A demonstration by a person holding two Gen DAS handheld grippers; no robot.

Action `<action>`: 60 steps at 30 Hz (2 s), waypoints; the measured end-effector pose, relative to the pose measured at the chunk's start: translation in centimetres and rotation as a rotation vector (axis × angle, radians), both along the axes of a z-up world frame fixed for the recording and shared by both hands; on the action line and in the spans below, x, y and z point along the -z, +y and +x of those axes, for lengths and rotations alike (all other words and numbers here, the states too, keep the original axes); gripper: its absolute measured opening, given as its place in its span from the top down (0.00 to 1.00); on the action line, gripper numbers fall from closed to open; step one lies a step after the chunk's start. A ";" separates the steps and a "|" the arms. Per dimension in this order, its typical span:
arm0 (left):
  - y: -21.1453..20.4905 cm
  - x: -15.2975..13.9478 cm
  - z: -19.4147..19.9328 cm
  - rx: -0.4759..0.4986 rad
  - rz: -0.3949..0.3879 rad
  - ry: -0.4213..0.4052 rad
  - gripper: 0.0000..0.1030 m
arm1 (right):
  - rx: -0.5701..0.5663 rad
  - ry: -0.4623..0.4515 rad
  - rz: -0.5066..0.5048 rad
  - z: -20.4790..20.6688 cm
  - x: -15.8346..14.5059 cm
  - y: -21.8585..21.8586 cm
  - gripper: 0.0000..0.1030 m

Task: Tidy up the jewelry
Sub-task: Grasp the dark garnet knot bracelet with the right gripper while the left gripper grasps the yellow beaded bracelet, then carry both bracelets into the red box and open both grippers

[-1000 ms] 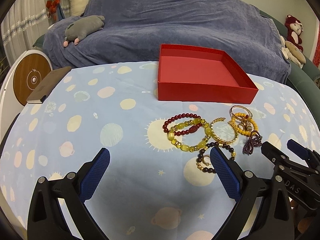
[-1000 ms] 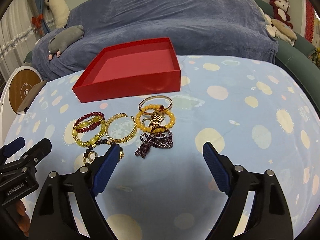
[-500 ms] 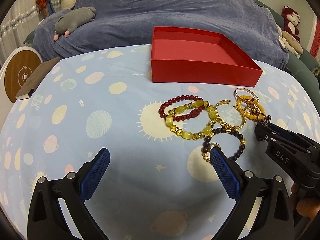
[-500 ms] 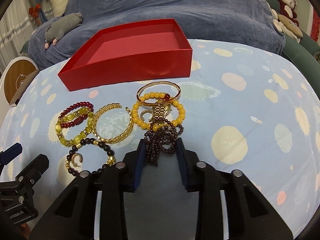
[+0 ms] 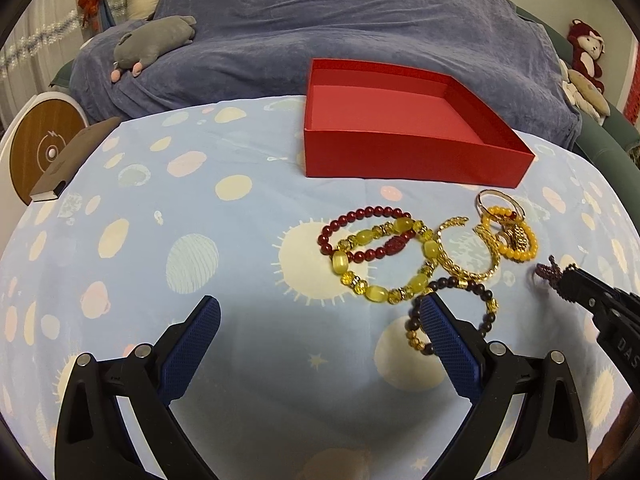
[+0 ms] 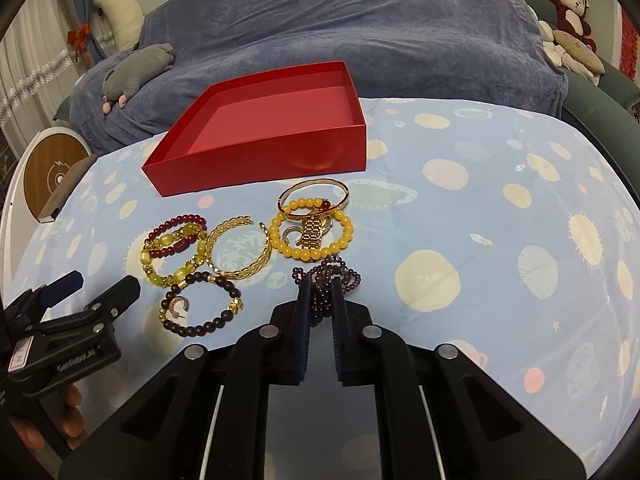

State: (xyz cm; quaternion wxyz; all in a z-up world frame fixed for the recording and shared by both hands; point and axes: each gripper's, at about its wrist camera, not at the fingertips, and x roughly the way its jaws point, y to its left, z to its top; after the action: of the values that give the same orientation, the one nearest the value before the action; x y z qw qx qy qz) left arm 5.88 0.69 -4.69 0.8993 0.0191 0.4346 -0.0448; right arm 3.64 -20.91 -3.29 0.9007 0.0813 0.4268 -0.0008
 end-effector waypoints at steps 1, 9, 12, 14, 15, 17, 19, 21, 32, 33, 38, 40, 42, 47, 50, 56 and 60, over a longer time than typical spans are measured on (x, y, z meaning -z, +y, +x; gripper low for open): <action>0.0 0.0 0.3 -0.006 0.000 -0.002 0.07 | 0.000 -0.002 0.007 -0.1 -0.2 0.0 0.91; -0.4 1.3 2.4 -0.011 -0.025 0.042 0.29 | 0.016 -0.007 0.050 0.2 -0.6 -0.5 0.91; -0.3 2.3 3.0 -0.022 -0.029 0.067 0.37 | 0.012 -0.008 0.055 0.3 -0.6 -0.4 0.91; -0.7 2.5 3.0 -0.017 0.008 0.047 0.39 | 0.009 -0.006 0.057 0.4 -0.5 -0.3 0.91; -1.0 2.6 2.9 -0.012 0.022 0.042 0.41 | 0.007 -0.004 0.058 0.4 -0.5 -0.3 0.91; -1.3 2.5 2.7 0.011 0.031 0.032 0.52 | 0.003 -0.001 0.060 0.5 -0.4 -0.3 0.91; -2.0 2.3 2.5 0.041 0.039 0.030 0.71 | -0.003 0.000 0.061 0.6 -0.4 -0.1 0.91; -2.3 2.2 2.3 0.064 0.045 0.032 0.93 | -0.008 -0.003 0.061 0.4 -0.6 0.0 0.91; -1.0 -4.0 0.8 0.120 -0.138 0.002 0.93 | -0.034 -0.050 0.088 -0.5 -4.2 0.4 0.91; -1.0 -5.0 0.6 0.135 -0.155 -0.007 0.93 | -0.039 -0.056 0.092 -0.4 -5.0 0.3 0.91; -2.1 -10.2 0.6 0.204 -0.164 -0.089 0.93 | -0.086 -0.107 0.068 1.6 -9.3 0.2 0.91; -2.3 -11.7 1.8 0.221 -0.169 -0.109 0.93 | -0.116 -0.117 0.064 3.6 -10.7 0.1 0.91; -2.4 -12.7 3.8 0.226 -0.176 -0.124 0.93 | -0.135 -0.133 0.058 5.9 -11.9 -0.1 0.91; -3.0 -13.9 10.1 0.200 -0.161 -0.179 0.93 | -0.140 -0.144 0.062 12.8 -12.7 -0.7 0.91; -3.8 -13.6 14.1 0.184 -0.141 -0.200 0.93 | -0.128 -0.116 0.087 17.3 -11.2 -1.2 0.91; -5.2 -11.2 21.3 0.162 -0.163 -0.160 0.93 | -0.104 -0.056 0.081 24.8 -7.7 -1.6 0.91; -5.9 -9.0 24.4 0.137 -0.145 -0.130 0.93 | -0.098 -0.012 0.103 28.1 -5.3 -2.1 0.89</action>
State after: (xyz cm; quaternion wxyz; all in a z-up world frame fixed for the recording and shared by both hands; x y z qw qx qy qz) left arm 30.24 -5.20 4.34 0.9195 -0.0137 0.3684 -0.1362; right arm 31.78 -23.00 1.99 0.8968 0.1064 0.4245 0.0659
